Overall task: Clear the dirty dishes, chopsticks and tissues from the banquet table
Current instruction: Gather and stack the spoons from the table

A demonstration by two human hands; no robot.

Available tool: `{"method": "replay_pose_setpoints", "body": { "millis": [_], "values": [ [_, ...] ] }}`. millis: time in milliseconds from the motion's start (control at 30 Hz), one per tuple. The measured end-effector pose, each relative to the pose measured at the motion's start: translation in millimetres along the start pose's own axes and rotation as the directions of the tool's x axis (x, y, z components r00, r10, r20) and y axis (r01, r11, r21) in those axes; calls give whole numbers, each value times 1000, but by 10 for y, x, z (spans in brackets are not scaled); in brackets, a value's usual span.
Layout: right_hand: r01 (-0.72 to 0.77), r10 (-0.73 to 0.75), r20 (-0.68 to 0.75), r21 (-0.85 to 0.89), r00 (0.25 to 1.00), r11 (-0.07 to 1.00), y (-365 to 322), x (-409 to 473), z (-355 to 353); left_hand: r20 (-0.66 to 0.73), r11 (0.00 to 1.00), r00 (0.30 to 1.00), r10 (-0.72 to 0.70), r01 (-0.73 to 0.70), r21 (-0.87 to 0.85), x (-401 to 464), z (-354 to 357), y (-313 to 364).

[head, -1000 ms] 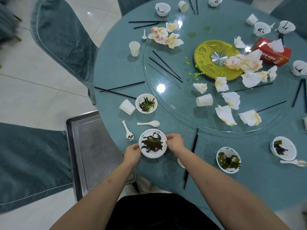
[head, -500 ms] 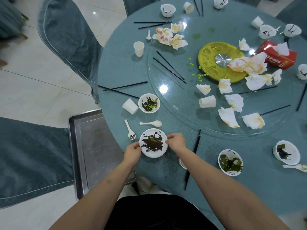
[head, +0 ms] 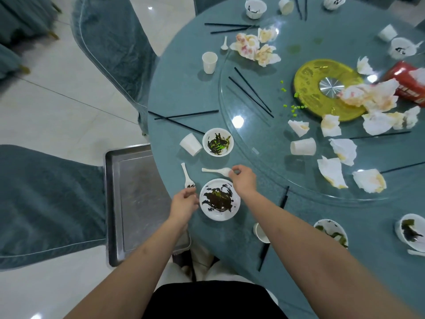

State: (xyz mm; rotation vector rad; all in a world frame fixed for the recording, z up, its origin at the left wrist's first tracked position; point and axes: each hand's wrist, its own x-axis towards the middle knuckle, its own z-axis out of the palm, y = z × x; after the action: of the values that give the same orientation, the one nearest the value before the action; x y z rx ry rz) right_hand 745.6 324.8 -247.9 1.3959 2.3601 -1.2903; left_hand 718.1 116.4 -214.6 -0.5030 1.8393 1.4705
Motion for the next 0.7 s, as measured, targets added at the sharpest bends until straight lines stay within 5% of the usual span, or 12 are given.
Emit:
{"method": "replay_pose_setpoints", "body": {
  "millis": [267, 700],
  "values": [
    [58, -47, 60, -193, 997, 980, 42, 326, 241, -13, 995, 1000, -7, 6, -103, -52, -35, 64],
    [186, -169, 150, -110, 974, 976, -156, 71, -121, 49, 979, 999, 13, -3, -202, -199, -109, 178]
  ]
}}
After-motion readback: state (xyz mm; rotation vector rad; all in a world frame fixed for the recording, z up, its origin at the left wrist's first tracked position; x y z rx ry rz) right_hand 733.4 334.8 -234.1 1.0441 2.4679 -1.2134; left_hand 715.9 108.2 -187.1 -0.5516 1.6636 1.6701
